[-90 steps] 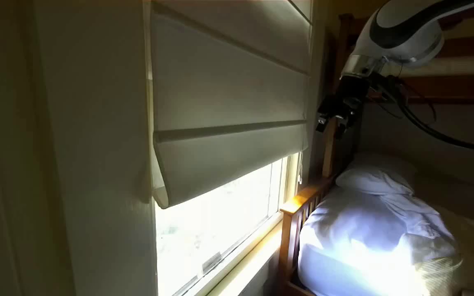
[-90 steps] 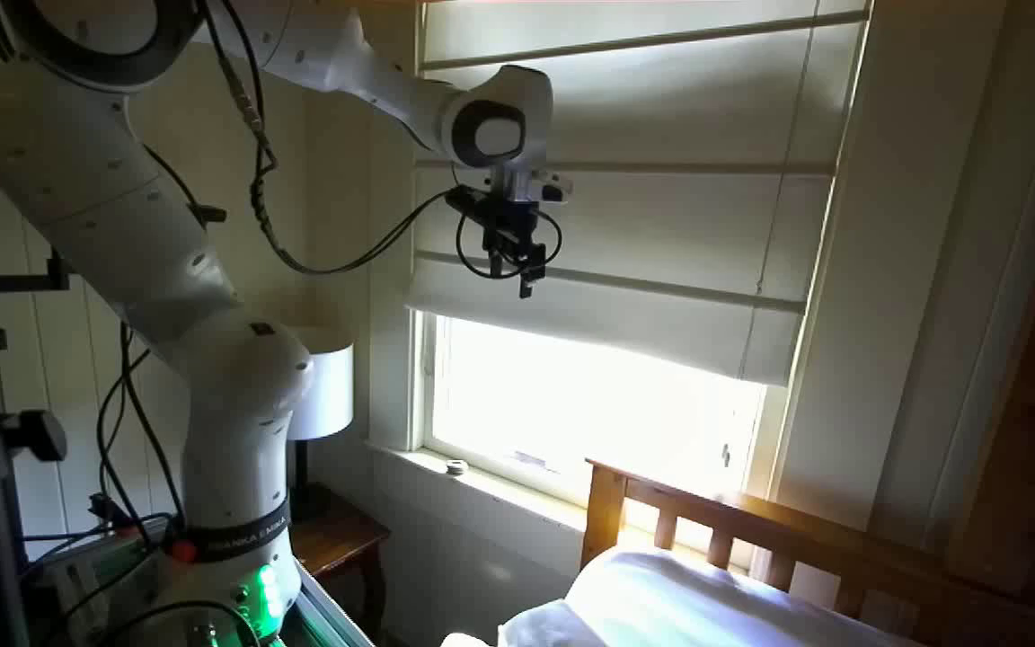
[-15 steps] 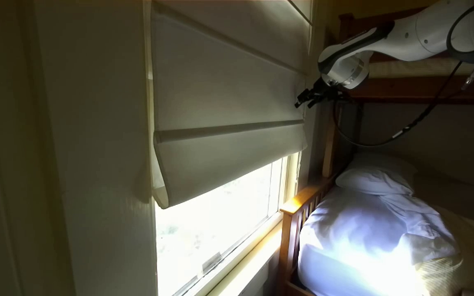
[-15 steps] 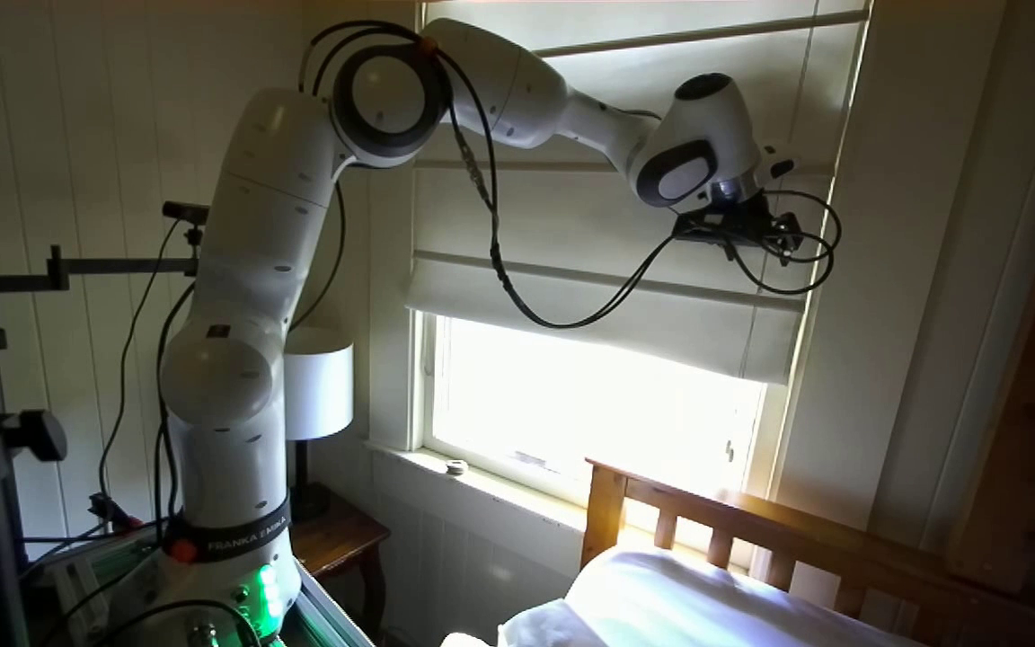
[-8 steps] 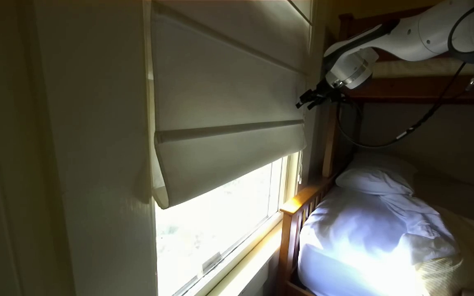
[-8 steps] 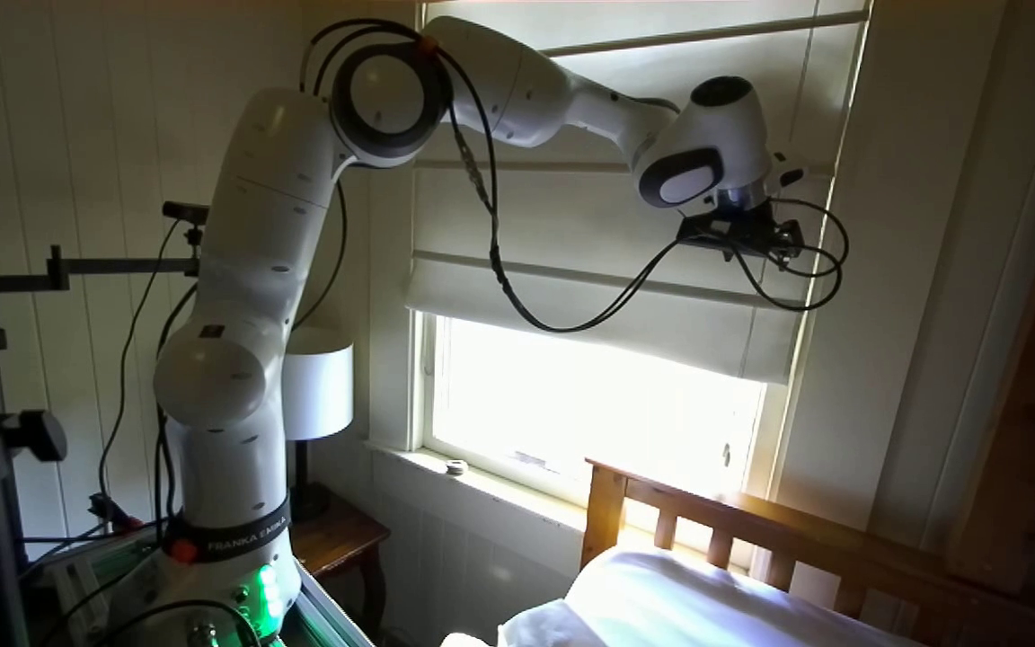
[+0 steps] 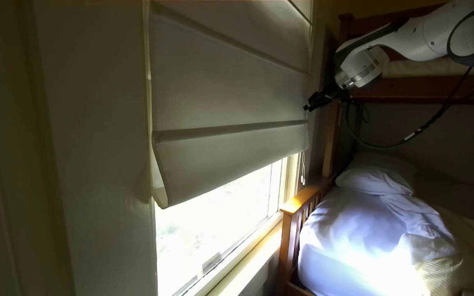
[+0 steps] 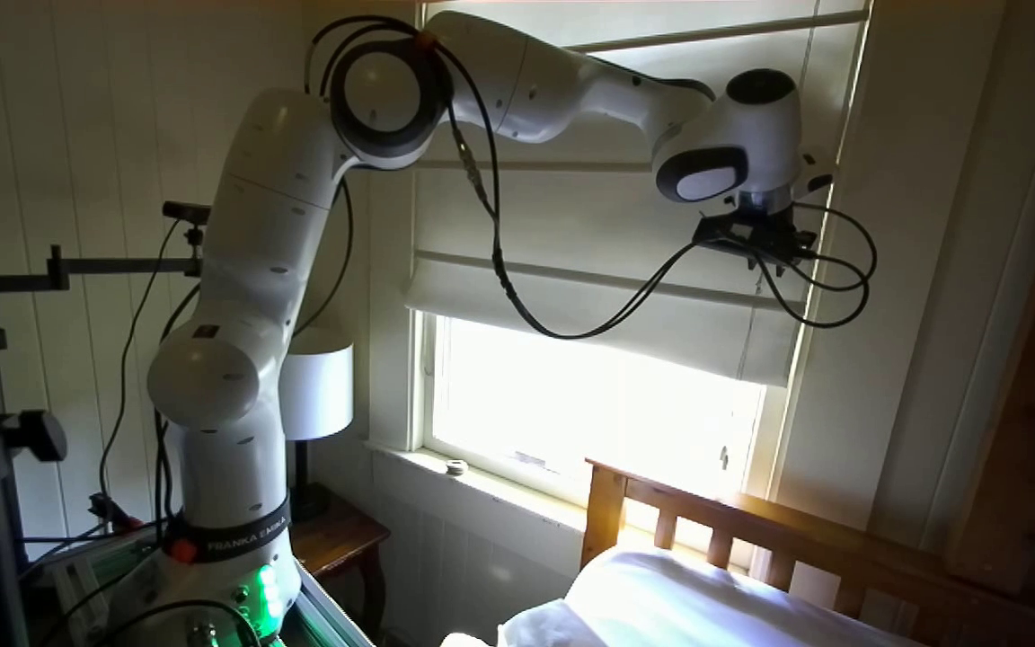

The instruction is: Open the curtain

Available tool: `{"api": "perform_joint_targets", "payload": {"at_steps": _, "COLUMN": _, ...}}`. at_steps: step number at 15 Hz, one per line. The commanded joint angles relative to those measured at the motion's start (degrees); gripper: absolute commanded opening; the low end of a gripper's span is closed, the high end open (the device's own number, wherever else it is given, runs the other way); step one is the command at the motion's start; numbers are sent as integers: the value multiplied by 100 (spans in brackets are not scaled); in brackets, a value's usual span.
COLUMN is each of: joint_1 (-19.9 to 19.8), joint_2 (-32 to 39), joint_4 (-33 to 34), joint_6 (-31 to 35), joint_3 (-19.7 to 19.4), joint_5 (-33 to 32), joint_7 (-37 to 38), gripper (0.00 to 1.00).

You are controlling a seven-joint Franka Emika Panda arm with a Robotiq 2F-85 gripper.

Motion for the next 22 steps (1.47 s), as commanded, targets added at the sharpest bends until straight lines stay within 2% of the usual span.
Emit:
{"api": "perform_joint_targets", "payload": {"at_steps": 1, "joint_1": 107, "joint_2": 206, "joint_4": 308, "joint_6": -235, "joint_3": -111, "joint_5": 285, "joint_7": -134, "gripper": 16}}
{"api": "perform_joint_targets", "payload": {"at_steps": 3, "joint_1": 167, "joint_2": 283, "joint_4": 377, "joint_6": -101, "joint_3": -89, "joint_5": 292, "joint_7": -143, "gripper": 2}}
{"api": "perform_joint_targets", "payload": {"at_steps": 4, "joint_1": 192, "joint_2": 318, "joint_4": 413, "joint_6": -53, "joint_3": -85, "joint_5": 283, "joint_7": -135, "gripper": 1}}
{"api": "perform_joint_targets", "payload": {"at_steps": 7, "joint_1": 183, "joint_2": 367, "joint_4": 453, "joint_6": 86, "joint_3": 11, "joint_5": 78, "joint_7": 12, "gripper": 0}}
{"api": "perform_joint_targets", "payload": {"at_steps": 11, "joint_1": 357, "joint_2": 198, "joint_4": 160, "joint_6": 151, "joint_3": -168, "joint_5": -493, "joint_7": 543, "gripper": 0}}
{"api": "perform_joint_targets", "payload": {"at_steps": 13, "joint_1": 566, "joint_2": 85, "joint_4": -217, "joint_6": 57, "joint_3": -380, "joint_5": -1416, "joint_7": 1044, "gripper": 0}}
{"api": "perform_joint_targets", "payload": {"at_steps": 16, "joint_1": 683, "joint_2": -18, "joint_4": -468, "joint_6": -151, "joint_3": -447, "joint_5": -2081, "joint_7": 1602, "gripper": 0}}
{"api": "perform_joint_targets", "payload": {"at_steps": 19, "joint_1": 774, "joint_2": -38, "joint_4": -585, "joint_6": -104, "joint_3": -400, "joint_5": -2366, "joint_7": 2079, "gripper": 0}}
{"api": "perform_joint_targets", "payload": {"at_steps": 22, "joint_1": 818, "joint_2": -81, "joint_4": -917, "joint_6": -12, "joint_3": -361, "joint_5": -2380, "joint_7": 2373, "gripper": 0}}
